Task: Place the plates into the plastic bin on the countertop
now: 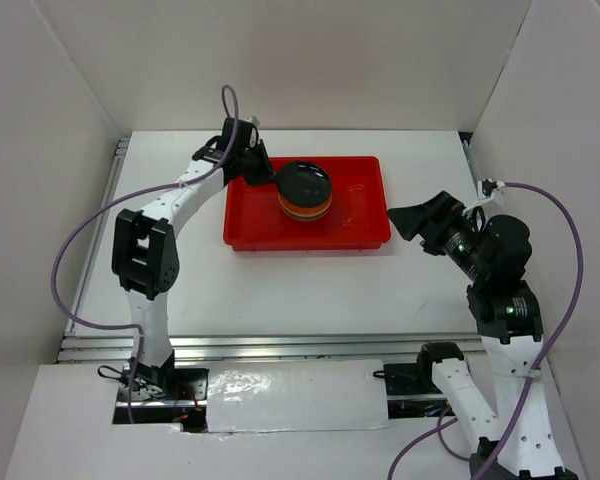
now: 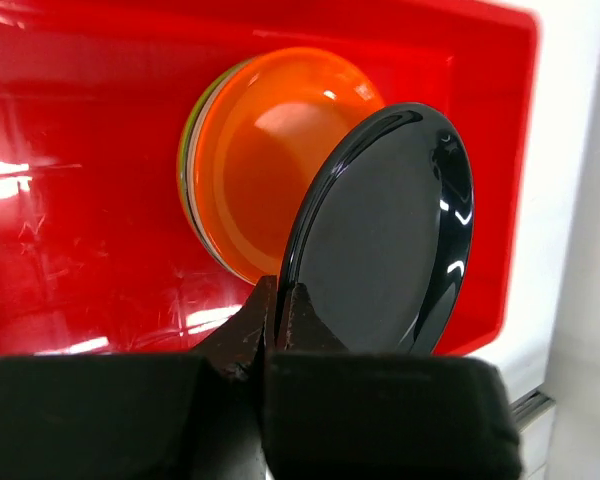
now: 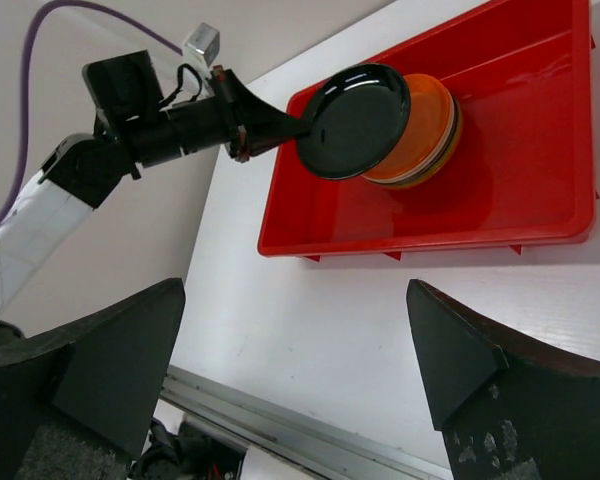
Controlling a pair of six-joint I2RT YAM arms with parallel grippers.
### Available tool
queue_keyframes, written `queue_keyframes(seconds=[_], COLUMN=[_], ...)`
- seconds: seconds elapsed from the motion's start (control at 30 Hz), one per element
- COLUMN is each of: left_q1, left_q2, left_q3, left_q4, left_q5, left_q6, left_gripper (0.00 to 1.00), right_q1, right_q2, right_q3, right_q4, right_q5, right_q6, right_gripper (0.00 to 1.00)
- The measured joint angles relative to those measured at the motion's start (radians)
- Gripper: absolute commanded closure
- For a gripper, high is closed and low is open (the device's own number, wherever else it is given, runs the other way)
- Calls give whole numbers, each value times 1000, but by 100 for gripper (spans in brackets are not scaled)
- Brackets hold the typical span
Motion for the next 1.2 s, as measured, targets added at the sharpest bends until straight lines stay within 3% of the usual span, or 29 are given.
queue_keyframes(seconds=[0.27,0.3,0.33,0.37,0.4,0.47,0.5,0.53,0.7,0.8,1.0,1.1,1.2], left_q1=[-13,-12,-11,-9,-7,-3,-1,1,5,-7,-60,-10,50], left_q2=[113,122,137,151,163,167,167,163,98,-33,-565,-821,-978], left_q3=[116,127,144,162,174,177,176,172,129,74,-122,-216,-277], left_q4=[-44,-48,-55,-58,-57,-61,-62,-57,-74,-121,-180,-216,-277], left_q5=[-7,-7,-6,-6,-5,-13,-17,-22,-67,-155,-384,-516,-620], left_q6=[20,20,22,20,20,18,17,21,24,59,137,158,181], left_gripper=[98,90,68,60,45,29,11,5,1,1,1,1,1], right_q1=[-20,-22,-22,-23,-23,-26,-26,-27,-29,-26,116,220,364], right_q2=[-9,-10,-10,-10,-10,-10,-10,-10,-5,14,35,45,58], right_q3=[0,0,0,0,0,0,0,1,26,87,202,262,330], right_q4=[-21,-21,-21,-21,-21,-21,-22,-22,-52,-109,-213,-282,-344], right_q5=[-35,-43,-50,-55,-60,-68,-71,-72,-72,-18,254,401,568], right_q6=[-8,-10,-11,-14,-14,-18,-19,-21,-46,-85,-164,-190,-206], right_gripper=[0,0,0,0,0,0,0,0,0,0,0,0,0])
